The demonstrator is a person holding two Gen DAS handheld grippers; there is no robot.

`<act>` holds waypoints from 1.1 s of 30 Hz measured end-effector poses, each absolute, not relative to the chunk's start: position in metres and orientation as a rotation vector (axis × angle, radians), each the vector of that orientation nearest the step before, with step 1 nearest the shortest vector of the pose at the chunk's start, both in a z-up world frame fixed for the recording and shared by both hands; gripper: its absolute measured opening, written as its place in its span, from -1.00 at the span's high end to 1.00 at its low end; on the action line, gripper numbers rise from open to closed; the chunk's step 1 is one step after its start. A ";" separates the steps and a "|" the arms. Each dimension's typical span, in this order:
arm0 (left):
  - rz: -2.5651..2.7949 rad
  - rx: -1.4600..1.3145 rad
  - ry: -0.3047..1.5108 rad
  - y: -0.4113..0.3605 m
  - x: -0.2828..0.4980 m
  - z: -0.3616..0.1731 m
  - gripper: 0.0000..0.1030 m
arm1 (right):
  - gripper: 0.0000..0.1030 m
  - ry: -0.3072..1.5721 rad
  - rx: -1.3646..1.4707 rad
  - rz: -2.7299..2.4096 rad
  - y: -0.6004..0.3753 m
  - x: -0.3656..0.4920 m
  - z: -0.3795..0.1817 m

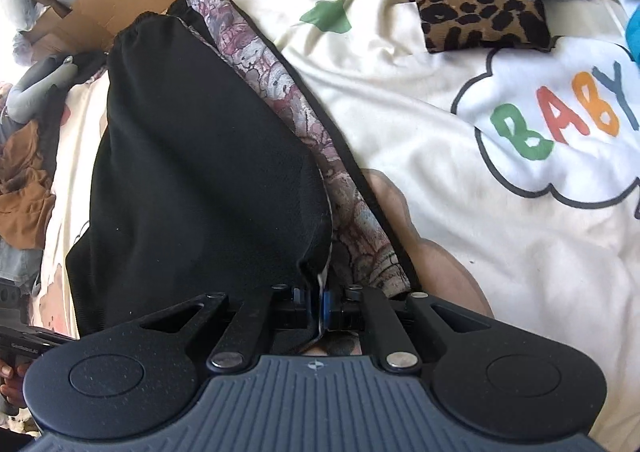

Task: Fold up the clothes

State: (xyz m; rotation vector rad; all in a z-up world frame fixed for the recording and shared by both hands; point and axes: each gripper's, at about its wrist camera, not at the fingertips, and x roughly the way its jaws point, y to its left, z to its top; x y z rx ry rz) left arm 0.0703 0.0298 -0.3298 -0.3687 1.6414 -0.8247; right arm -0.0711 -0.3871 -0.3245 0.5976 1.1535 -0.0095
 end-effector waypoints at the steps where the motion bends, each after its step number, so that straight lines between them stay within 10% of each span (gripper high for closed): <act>1: -0.830 -0.369 1.640 0.030 0.071 -0.329 0.57 | 0.57 1.144 0.592 -0.016 -0.388 -0.073 -0.322; 5: -0.848 -0.377 1.650 0.038 0.067 -0.337 0.51 | 0.45 1.124 0.600 -0.048 -0.395 -0.078 -0.320; 8: -0.840 -0.356 1.663 0.025 0.061 -0.348 0.88 | 0.46 1.113 0.644 -0.076 -0.403 -0.080 -0.323; 11: -0.855 -0.345 1.662 0.025 0.058 -0.348 0.91 | 0.96 1.105 0.693 -0.108 -0.412 -0.082 -0.328; 23: -0.854 -0.294 1.658 0.017 0.054 -0.353 0.92 | 0.83 1.161 0.654 -0.133 -0.415 -0.087 -0.335; 28: -0.813 -0.264 1.705 0.015 0.060 -0.352 0.71 | 0.72 1.196 0.653 -0.143 -0.418 -0.087 -0.330; 33: -0.782 -0.123 1.707 0.012 0.076 -0.322 0.15 | 0.20 1.199 0.556 -0.198 -0.420 -0.094 -0.307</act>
